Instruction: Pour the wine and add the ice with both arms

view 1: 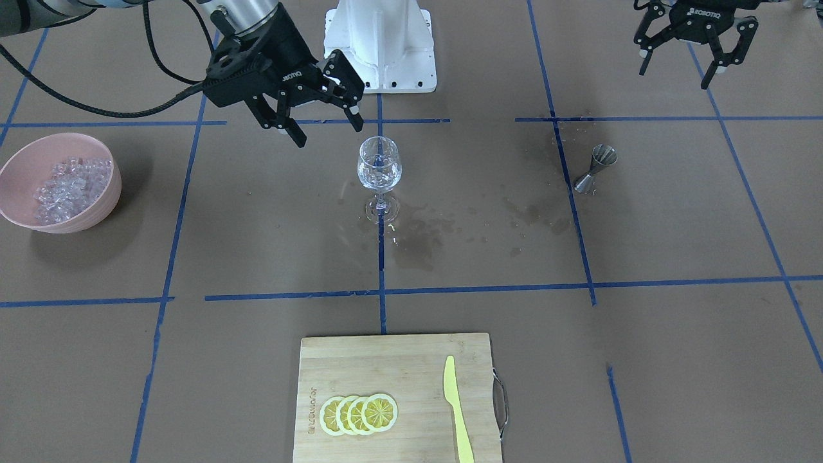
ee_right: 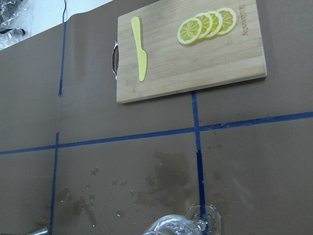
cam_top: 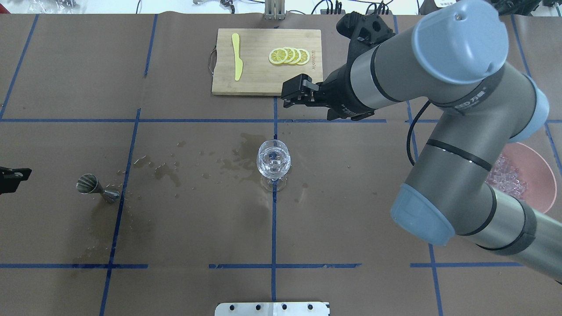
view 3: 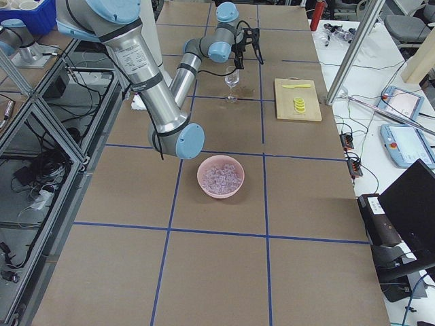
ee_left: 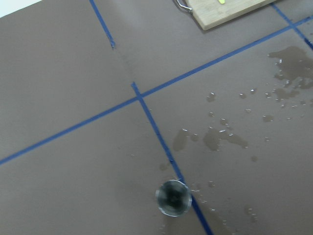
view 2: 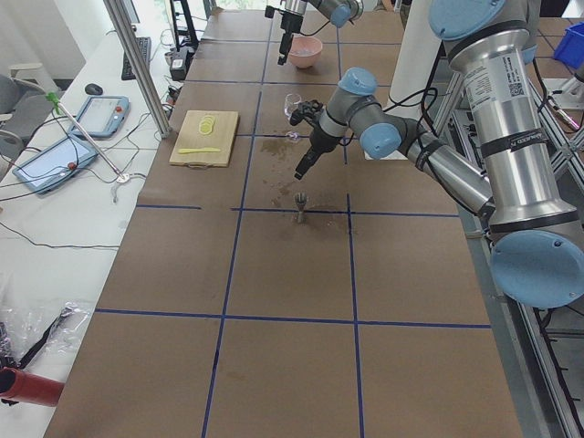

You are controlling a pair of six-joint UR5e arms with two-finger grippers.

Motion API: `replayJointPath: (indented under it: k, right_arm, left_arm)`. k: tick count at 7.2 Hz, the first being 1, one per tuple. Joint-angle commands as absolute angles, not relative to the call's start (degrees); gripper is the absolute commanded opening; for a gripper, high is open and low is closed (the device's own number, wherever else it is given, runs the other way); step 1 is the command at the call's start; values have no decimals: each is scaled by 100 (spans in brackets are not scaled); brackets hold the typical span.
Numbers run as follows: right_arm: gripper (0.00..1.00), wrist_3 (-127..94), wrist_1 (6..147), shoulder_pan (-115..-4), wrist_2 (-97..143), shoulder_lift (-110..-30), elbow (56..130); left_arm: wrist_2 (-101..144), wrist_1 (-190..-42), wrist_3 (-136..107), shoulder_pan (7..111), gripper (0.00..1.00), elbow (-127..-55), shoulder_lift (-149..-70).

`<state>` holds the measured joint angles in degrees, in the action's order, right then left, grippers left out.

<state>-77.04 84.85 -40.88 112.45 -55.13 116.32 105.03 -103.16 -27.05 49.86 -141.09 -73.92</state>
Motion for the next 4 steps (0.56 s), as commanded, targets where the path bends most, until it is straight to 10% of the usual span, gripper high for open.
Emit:
replayJointPath:
  k: [1, 4]
  right_arm:
    - [100, -6790, 9417, -4733, 11565, -5581, 11803]
    - [100, -4806, 10518, -5990, 12347, -6071, 11988]
  left_arm:
    - [11804, -9478, -1535, 6470, 100, -13163, -8476]
    - [12050, -9228, -791, 6970, 100, -12403, -8912]
